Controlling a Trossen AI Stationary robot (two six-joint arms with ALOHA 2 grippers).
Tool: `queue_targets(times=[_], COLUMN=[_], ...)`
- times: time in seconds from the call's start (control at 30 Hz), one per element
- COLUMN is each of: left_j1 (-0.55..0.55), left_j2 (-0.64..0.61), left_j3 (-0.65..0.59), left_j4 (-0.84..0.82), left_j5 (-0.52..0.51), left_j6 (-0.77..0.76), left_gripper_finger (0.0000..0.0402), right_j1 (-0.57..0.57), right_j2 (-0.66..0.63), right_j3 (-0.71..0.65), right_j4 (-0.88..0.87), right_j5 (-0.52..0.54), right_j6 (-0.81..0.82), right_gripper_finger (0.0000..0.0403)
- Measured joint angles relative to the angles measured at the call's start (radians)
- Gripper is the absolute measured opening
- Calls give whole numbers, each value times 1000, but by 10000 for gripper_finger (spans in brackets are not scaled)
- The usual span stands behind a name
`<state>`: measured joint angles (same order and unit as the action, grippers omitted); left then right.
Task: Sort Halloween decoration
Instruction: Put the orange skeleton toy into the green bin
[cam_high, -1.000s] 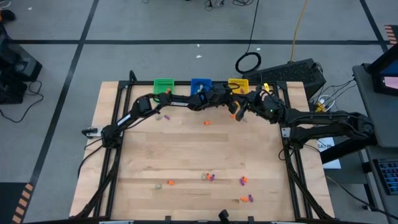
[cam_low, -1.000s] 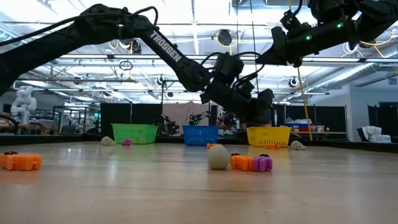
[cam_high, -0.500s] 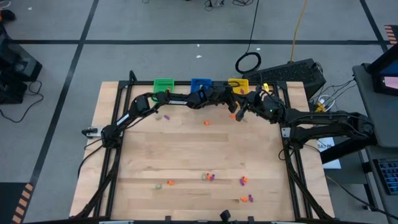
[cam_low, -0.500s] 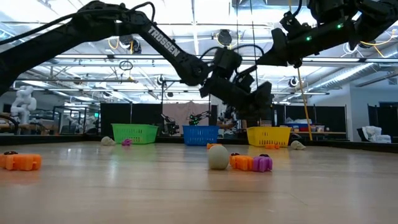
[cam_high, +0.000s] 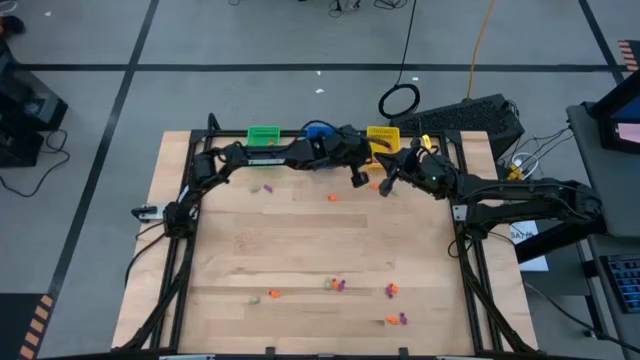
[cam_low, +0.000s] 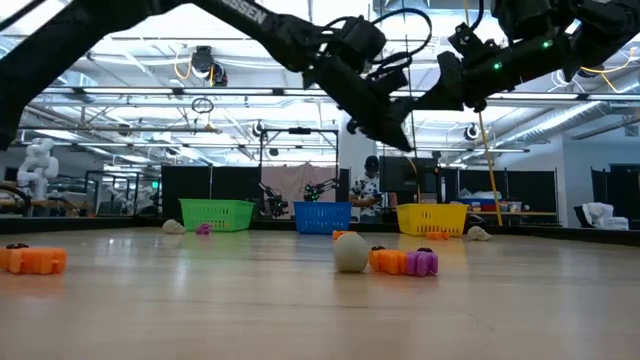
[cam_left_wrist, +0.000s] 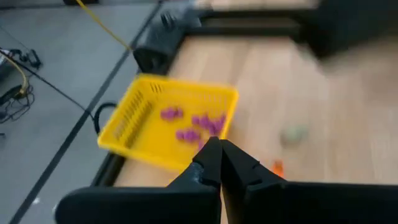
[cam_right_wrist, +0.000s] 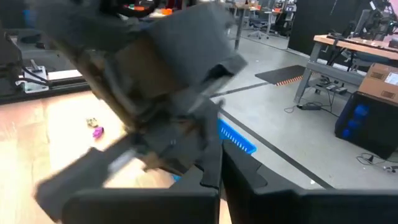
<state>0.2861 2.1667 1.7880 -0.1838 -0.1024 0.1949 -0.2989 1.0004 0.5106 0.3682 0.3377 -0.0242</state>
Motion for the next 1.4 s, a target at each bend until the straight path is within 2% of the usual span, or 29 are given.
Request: queue_targets(times=[0.17, 0.4, 0.63, 0.7, 1.0, 1.1, 1.17, 1.3, 1.4], left_j1=[-10, -43, -149, -196, -470, -560, -613, -695, -724], left_j2=[-73, -245, -408, -441, -520, -521, -522, -522, -516], left_j3=[-100, -361, -560, -592, -633, -633, -633, -633, -633], left_j4=[-111, -126, -183, -255, -549, -606, -613, -584, -580], left_j5=[28, 47, 84, 94, 105, 142, 180, 181, 180], left_j6=[23, 23, -6, -26, -109, -162, -194, -286, -362], left_gripper_finger=[0, 0, 0, 0, 0, 0, 0, 3, 23], right_j1=[0, 14, 24, 25, 27, 27, 27, 27, 27], right_j2=[0, 0, 0, 0, 0, 0, 0, 0, 0], right_j3=[0, 0, 0, 0, 0, 0, 0, 0, 0], right_j4=[-19, -40, -38, -38, -40, -40, -40, -41, -40], right_j5=[-1, -3, -3, -3, -7, -7, -7, -19, -32], right_j6=[4, 5, 4, 4, 5, 5, 5, 12, 13], right_gripper_finger=[0, 0, 0, 0, 0, 0, 0, 0, 0])
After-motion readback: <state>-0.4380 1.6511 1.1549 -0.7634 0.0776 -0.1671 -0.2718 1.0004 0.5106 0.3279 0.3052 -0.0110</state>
